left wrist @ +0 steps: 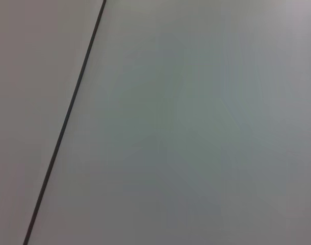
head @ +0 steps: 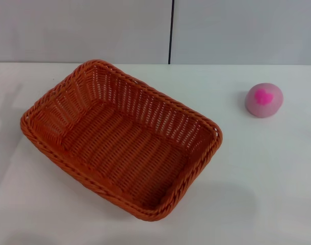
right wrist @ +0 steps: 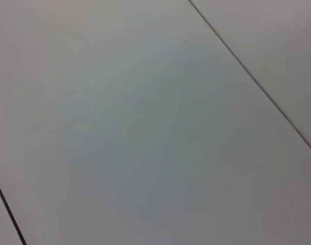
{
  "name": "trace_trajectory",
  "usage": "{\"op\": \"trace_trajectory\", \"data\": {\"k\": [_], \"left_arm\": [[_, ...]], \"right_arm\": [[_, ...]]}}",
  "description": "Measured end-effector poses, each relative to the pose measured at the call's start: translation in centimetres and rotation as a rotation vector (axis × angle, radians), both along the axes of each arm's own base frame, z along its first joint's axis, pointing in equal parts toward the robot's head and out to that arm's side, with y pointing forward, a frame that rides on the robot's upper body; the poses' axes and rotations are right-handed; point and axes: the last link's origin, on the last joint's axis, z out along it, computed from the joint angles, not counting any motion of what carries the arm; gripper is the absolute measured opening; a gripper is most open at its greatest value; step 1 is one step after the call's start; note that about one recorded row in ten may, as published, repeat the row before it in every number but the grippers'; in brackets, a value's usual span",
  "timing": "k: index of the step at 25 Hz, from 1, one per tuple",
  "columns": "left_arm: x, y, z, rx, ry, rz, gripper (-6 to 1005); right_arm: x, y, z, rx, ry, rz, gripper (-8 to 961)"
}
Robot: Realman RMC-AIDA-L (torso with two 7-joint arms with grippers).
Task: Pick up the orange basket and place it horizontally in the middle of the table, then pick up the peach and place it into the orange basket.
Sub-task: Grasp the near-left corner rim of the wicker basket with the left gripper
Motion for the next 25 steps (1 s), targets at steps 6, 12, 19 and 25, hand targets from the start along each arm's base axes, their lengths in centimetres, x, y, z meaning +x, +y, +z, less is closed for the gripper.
{"op": "trace_trajectory", "data": {"k": [6, 12, 19, 25], "left_arm": [[-0.8, 0.7, 0.3, -0.066, -0.039, 0.034, 827], [-0.6, 1.2, 0.9, -0.139, -0.029, -0.006, 826], [1.4, 4.0, 2.9, -0.416, 0.086, -0.112, 824], [4.0, 6.2, 4.9, -0.600, 0.252, -0.120, 822]], "right_arm": [[0.2, 0.1, -0.3, -0.011, 0.019, -0.010, 715], [0.3, 0.1, -0.4, -0.016, 0.025, -0.015, 713], [0.5, 0.0, -0.9, -0.026, 0.048, -0.025, 711], [0.6, -0.2, -1.0, -0.032, 0.049, -0.030, 709]]}}
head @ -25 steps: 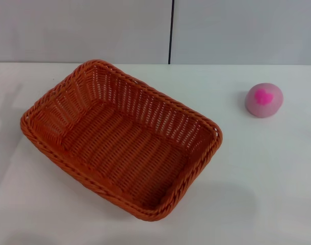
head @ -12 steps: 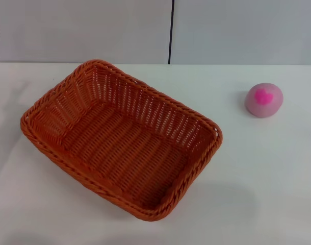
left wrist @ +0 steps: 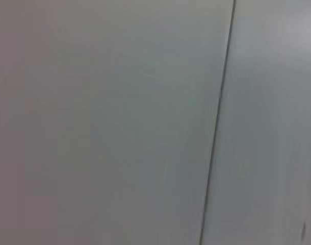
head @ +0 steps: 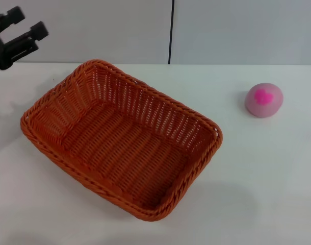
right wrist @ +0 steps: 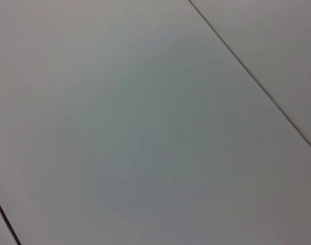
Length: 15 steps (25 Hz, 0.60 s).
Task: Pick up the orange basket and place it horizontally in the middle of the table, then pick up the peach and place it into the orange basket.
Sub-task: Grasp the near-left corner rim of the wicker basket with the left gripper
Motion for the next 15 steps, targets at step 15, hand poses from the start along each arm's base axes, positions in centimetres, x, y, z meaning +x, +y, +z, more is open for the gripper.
{"op": "trace_trajectory", "data": {"k": [15], "left_arm": [[4.3, 5.2, -1.0, -0.308, 0.347, 0.178, 764]], "right_arm": [[0.3, -0.7, -0.3, -0.005, 0.011, -0.015, 704]]}}
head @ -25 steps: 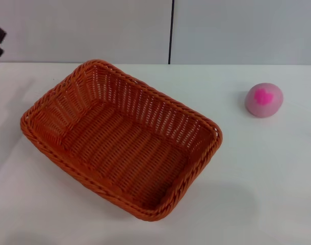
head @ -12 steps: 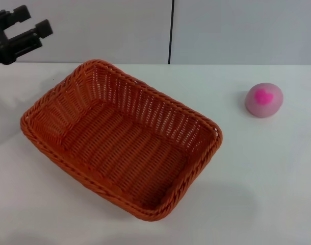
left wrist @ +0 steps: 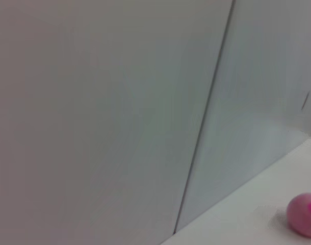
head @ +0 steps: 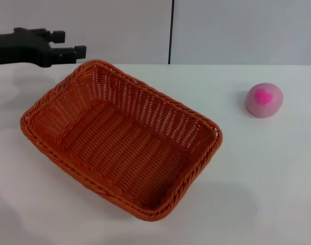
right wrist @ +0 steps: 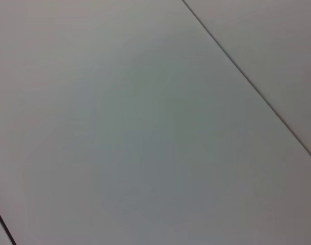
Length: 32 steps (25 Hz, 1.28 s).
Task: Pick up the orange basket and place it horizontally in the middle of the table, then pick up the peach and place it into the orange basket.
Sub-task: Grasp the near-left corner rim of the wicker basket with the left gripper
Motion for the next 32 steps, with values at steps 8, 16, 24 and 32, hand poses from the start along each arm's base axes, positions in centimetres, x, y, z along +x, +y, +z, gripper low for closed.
{"op": "trace_trajectory", "data": {"k": [8, 16, 24, 32], "left_arm": [[0.1, 1.7, -0.5, -0.006, 0.116, 0.072, 765], [0.7, 2.5, -1.9, -0.024, 0.194, 0.078, 765], [0.7, 2.9, -2.8, -0.045, 0.233, 0.085, 759], [0.9, 3.4, -4.0, -0.079, 0.285, 0.113, 748]], "right_arm": [[0.1, 0.1, -0.1, -0.004, 0.004, -0.007, 701], [0.2, 0.1, -0.1, -0.006, 0.007, -0.010, 698], [0.4, 0.2, -0.3, -0.017, 0.019, -0.026, 696], [0.5, 0.2, -0.4, -0.024, 0.024, -0.033, 693]]}}
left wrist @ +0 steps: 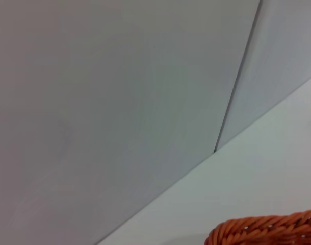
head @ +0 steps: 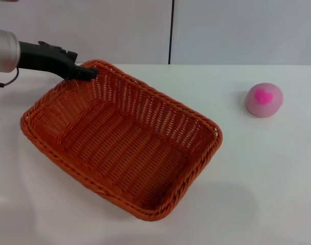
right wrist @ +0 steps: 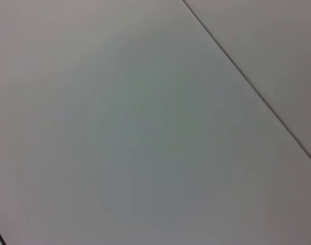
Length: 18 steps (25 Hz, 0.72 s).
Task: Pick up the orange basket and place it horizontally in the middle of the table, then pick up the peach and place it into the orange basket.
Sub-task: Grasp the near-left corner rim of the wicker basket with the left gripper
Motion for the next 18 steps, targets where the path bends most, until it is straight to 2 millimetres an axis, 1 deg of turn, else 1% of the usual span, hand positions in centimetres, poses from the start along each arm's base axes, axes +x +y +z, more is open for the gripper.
{"op": "trace_trajectory", "data": {"k": [4, 14, 18], "left_arm": [[0.2, 0.3, -0.8, -0.005, 0.048, 0.017, 743], [0.2, 0.5, -1.1, -0.009, 0.070, 0.025, 730], [0.1, 0.7, -1.2, -0.015, 0.111, 0.045, 725]], "right_arm": [[0.0, 0.0, 0.0, -0.001, 0.000, -0.001, 692], [0.1, -0.1, 0.0, -0.001, 0.001, -0.002, 688], [0.1, -0.1, 0.1, 0.000, 0.001, -0.001, 687]]}}
